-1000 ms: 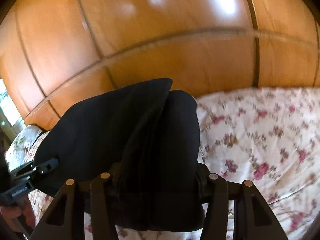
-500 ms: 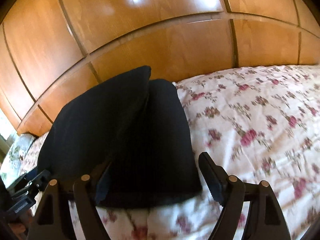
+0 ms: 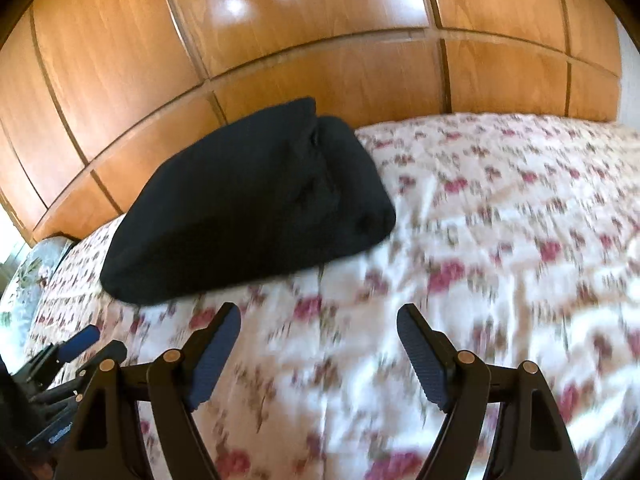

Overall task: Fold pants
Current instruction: 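Place the folded trousers on the bed and open both grippers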

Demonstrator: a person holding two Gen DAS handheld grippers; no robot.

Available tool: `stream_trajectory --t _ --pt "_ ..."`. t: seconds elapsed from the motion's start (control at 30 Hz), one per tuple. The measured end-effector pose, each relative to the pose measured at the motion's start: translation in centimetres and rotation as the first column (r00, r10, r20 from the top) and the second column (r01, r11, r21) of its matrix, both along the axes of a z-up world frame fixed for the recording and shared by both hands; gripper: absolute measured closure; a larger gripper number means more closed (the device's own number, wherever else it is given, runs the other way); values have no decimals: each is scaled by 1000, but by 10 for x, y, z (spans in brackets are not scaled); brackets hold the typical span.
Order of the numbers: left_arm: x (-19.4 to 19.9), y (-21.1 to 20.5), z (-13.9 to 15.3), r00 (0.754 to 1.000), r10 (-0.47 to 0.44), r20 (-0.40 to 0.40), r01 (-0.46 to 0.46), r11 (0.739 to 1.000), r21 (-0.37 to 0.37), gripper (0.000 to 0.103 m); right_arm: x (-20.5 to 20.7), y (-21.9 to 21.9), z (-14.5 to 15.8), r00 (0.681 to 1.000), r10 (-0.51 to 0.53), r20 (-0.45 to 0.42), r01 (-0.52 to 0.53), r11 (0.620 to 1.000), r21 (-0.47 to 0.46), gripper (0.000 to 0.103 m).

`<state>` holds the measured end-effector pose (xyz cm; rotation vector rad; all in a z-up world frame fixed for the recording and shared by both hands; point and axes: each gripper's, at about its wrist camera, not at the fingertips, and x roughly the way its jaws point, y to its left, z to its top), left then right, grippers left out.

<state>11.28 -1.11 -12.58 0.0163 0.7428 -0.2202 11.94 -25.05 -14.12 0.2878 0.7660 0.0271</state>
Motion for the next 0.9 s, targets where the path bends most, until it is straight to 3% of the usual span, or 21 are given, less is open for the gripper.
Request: stream_trajectory --t 0.33,0.9 --pt "-54 1 12 993 114 14 -115 990 76 37 -58 26 8 1000 26 9 -25 998 -59 22" --pt "-100 7 45 985 172 35 -173 984 45 37 -103 50 39 994 65 86 -55 993 -105 22"
